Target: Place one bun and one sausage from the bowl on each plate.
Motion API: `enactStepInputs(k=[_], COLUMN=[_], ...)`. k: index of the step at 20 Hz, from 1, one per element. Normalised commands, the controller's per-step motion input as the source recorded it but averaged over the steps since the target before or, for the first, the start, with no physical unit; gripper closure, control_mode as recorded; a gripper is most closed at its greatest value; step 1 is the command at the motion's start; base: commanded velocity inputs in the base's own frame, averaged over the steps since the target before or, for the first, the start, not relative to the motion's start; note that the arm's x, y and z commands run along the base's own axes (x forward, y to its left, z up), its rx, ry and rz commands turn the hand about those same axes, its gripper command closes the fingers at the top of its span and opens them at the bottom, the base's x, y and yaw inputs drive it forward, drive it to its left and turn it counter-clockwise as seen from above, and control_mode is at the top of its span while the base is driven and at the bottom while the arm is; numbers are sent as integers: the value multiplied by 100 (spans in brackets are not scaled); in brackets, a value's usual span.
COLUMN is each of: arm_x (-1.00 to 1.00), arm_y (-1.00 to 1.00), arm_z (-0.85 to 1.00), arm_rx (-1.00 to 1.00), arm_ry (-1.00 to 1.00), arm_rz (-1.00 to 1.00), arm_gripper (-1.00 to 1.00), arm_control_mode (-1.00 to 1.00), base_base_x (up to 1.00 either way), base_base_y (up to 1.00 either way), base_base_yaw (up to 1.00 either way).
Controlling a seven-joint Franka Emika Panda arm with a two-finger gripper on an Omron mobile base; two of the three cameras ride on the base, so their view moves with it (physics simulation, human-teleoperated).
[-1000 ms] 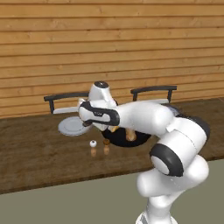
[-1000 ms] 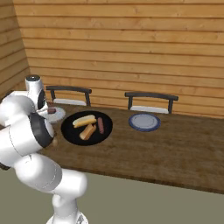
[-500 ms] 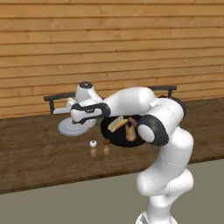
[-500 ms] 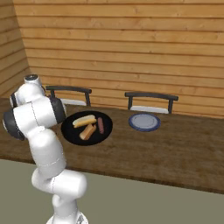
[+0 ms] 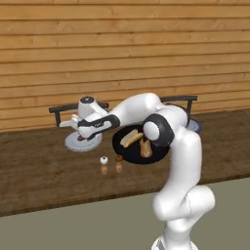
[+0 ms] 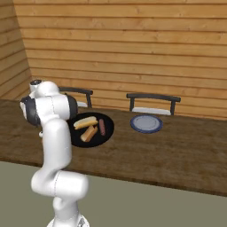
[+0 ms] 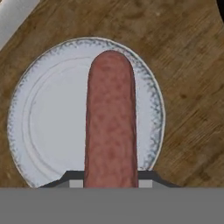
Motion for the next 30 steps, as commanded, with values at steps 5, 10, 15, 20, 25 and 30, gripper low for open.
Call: enactStepInputs(k=[5, 10, 15, 20, 25, 30], arm_x=[27, 56, 21, 0, -35, -68], arm_y=[14, 1, 0, -2, -53, -100], arm_z=[-18, -42, -26, 0, 81, 68], arm_rx=[0, 0, 0, 0, 4, 7], arm_ry=[0, 0, 0, 0, -3, 0], arm_rz=[0, 0, 0, 0, 0, -1], arm_gripper=[100, 100, -100, -100, -100, -100], arm_control_mode=[-100, -100, -100, -100, -100, -100], base_base_x=[0, 0, 0, 0, 0, 0], base_base_y=[0, 0, 0, 0, 0, 0], base_base_yaw=[0, 0, 0, 0, 0, 0])
